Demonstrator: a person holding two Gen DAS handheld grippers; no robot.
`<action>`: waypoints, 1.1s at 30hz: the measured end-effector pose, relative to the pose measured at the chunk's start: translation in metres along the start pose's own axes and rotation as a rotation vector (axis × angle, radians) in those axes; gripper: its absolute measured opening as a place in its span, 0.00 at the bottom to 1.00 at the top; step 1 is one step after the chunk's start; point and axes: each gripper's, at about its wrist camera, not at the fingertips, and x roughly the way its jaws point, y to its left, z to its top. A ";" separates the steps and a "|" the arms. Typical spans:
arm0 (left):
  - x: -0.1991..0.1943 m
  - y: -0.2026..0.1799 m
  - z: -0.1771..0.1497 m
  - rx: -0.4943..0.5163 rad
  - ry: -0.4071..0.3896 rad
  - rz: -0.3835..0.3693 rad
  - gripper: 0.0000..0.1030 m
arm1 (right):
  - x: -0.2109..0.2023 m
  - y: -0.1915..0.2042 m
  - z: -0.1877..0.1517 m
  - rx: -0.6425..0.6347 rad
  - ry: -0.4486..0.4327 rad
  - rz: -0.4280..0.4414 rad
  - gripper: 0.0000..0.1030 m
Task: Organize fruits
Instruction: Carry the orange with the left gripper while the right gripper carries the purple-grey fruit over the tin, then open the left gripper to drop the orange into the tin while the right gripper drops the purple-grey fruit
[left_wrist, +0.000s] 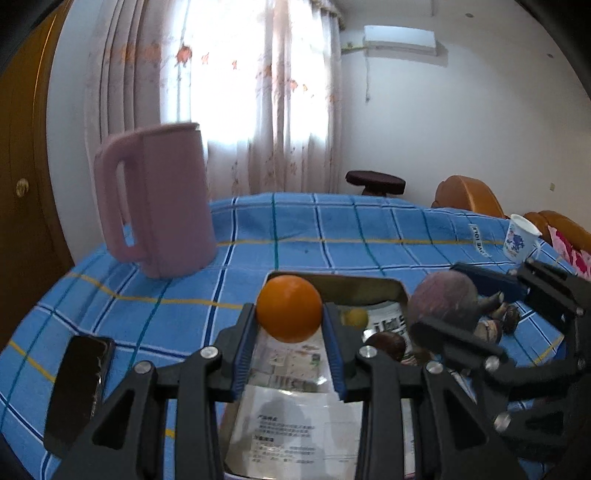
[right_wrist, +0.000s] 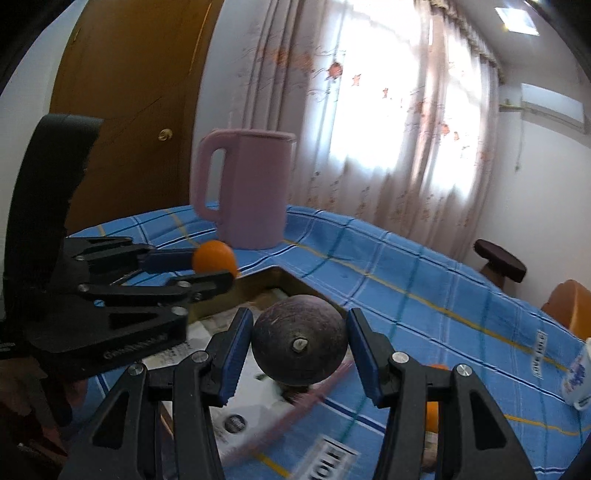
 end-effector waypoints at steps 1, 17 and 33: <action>0.001 0.002 -0.001 -0.003 0.006 0.003 0.36 | 0.004 0.003 0.000 -0.002 0.007 0.007 0.53; 0.022 0.015 -0.009 -0.006 0.089 0.018 0.36 | 0.039 0.016 -0.015 0.002 0.131 0.074 0.53; 0.008 0.008 -0.005 0.000 0.032 0.041 0.69 | 0.037 0.017 -0.019 -0.007 0.158 0.065 0.64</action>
